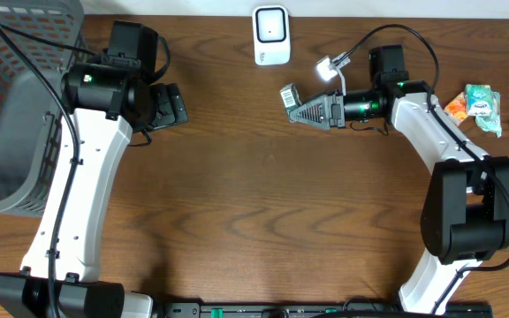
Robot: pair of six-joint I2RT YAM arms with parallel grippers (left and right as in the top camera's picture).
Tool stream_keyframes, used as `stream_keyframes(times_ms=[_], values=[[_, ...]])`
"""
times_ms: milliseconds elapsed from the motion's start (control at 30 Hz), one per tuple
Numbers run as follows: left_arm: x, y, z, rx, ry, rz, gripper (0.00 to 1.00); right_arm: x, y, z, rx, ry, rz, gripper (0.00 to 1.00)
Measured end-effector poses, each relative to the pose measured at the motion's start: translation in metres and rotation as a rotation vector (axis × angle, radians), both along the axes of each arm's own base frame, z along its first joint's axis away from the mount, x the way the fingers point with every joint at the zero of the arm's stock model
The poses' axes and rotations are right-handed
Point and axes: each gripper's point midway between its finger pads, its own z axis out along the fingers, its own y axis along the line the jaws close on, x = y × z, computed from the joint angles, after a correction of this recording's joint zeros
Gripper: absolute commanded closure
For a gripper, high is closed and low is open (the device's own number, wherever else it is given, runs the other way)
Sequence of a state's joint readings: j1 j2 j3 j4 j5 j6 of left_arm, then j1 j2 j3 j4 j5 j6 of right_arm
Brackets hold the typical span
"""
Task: Scan the item barcode
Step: 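Lift the tin and rotate it with the right gripper, then lower the tin and release it on the table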
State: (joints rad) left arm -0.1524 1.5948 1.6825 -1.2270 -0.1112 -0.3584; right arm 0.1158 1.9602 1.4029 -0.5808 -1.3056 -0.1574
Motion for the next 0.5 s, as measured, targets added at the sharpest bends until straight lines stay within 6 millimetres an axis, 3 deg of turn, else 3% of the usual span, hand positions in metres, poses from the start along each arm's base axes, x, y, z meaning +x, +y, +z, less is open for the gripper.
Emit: stream_keyframes(times_ms=[133, 167, 300, 367, 467, 500], values=[[0.000, 0.000, 0.000, 0.000, 0.000, 0.000, 0.02, -0.001, -0.001, -0.029, -0.165, 0.049, -0.046, 0.49], [0.000, 0.000, 0.000, 0.000, 0.000, 0.000, 0.02, -0.005, -0.002, -0.046, -0.266, 0.075, -0.060, 0.49], [0.000, 0.000, 0.000, 0.000, 0.000, 0.000, 0.02, -0.015, -0.008, -0.081, -0.504, 0.091, -0.073, 0.49], [0.000, 0.000, 0.000, 0.000, 0.000, 0.000, 0.02, -0.022, -0.021, -0.109, -0.738, 0.073, -0.083, 0.47], [0.000, 0.000, 0.000, 0.000, 0.000, 0.000, 0.02, -0.026, -0.037, -0.128, -0.925, 0.033, -0.092, 0.43], [0.000, 0.000, 0.000, 0.000, 0.000, 0.000, 0.02, -0.027, -0.042, -0.133, -0.975, 0.023, -0.095, 0.37]])
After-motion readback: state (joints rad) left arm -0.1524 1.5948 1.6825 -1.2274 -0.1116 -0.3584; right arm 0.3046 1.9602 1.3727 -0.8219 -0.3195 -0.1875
